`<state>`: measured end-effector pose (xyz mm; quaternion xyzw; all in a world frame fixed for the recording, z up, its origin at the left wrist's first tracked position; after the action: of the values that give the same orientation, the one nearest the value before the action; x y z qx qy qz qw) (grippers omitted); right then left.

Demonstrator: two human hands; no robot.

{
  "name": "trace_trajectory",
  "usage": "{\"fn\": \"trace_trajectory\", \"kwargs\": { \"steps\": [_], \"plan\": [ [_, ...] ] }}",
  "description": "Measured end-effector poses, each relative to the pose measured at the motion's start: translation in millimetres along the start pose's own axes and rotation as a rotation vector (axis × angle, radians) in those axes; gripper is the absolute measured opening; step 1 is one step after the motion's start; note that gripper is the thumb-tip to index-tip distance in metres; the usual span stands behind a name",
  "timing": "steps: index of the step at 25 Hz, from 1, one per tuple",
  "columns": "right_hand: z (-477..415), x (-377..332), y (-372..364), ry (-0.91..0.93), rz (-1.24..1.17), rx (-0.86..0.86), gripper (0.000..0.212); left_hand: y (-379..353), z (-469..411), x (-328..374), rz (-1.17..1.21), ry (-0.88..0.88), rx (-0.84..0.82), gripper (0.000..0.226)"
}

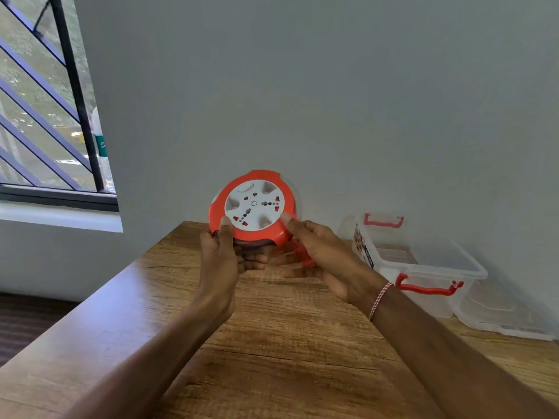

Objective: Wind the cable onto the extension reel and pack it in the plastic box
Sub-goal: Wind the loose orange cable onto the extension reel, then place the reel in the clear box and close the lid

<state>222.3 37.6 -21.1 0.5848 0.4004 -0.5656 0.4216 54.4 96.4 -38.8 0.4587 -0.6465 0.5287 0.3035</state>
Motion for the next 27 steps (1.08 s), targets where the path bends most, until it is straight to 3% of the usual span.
{"fn": "trace_trajectory", "kwargs": {
  "steps": [3, 6, 11, 14, 17, 22, 27],
  "plan": [
    [-12.3, 22.3, 1.8, 0.024, -0.135, 0.036, 0.052, 1.7, -4.0, -17.3, -0.017, 0.071, -0.011, 0.043],
    [-22.0, 40.9, 17.9, 0.02, -0.1, 0.149, 0.046, 2.1, -7.7, -29.3, -0.132, 0.106, -0.069, 0.042],
    [-4.6, 55.2, 28.6, -0.117, -0.05, 0.197, 0.05, 7.1, 4.2, -40.6, -0.293, 0.191, -0.119, 0.042],
    [13.6, 50.4, 27.7, -0.208, -0.061, 0.217, 0.034, 6.2, 8.7, -36.4, -0.339, 0.259, -0.132, 0.039],
    [34.6, 23.9, 30.4, -0.288, -0.082, 0.237, 0.029, -0.8, 17.0, -11.2, -0.353, 0.341, -0.157, 0.033],
    [57.7, -41.5, 49.0, -0.36, -0.054, 0.275, 0.046, -38.6, 14.5, 51.6, -0.4, 0.442, -0.253, 0.041],
    [63.1, -106.9, 68.3, -0.378, -0.038, 0.273, 0.044, -91.4, -0.1, 113.4, -0.382, 0.458, -0.335, 0.037]
  ]
}}
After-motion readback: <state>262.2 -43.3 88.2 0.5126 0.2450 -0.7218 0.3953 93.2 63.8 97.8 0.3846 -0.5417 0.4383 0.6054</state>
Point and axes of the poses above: each hand's wrist, its own z-axis away from the middle knuckle, its own y-axis out of the back of the hand, x = y × z, the point moved 9 cm from there along -z, towards the middle knuckle, and after that the axes turned 11 degrees about x, right-handed, at the moved point
